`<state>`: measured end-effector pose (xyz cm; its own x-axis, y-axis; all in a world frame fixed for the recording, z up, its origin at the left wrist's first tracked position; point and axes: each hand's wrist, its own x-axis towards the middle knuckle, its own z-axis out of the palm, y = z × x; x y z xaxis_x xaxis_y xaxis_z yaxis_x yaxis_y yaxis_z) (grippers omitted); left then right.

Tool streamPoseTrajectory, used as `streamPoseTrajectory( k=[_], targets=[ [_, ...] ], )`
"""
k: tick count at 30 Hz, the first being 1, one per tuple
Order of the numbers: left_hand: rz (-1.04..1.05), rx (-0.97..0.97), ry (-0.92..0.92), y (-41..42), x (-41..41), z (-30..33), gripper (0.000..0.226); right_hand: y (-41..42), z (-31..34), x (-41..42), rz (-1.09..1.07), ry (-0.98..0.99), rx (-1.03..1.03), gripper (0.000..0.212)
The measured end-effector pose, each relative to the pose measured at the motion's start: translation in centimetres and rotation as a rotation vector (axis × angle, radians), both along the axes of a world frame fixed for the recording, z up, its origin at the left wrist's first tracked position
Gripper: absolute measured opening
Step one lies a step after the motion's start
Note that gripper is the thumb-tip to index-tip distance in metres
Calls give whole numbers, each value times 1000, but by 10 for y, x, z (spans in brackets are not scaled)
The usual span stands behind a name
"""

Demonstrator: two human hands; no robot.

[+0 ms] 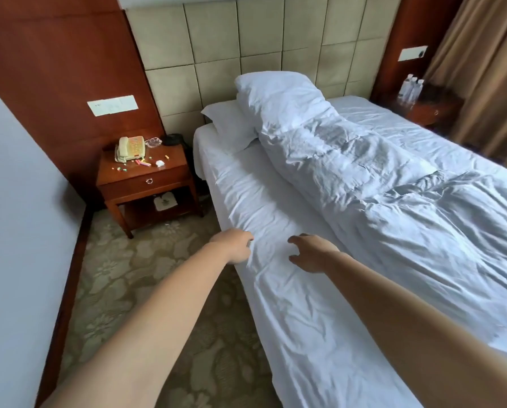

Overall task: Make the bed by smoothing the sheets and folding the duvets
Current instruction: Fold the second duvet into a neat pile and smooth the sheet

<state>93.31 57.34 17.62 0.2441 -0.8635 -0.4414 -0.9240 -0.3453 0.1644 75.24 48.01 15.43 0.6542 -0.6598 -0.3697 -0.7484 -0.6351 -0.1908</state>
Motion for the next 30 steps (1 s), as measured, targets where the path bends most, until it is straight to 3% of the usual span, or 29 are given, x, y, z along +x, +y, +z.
streamPoseTrajectory(
  k=[10,30],
  targets=[
    [-138,-19,9,-63,120,5,48,-41,16,91,-152,24,-53,54],
    [-162,-28,-65,-377,382,23,51,-365,29,362,-235,-87,-61,58]
  ],
)
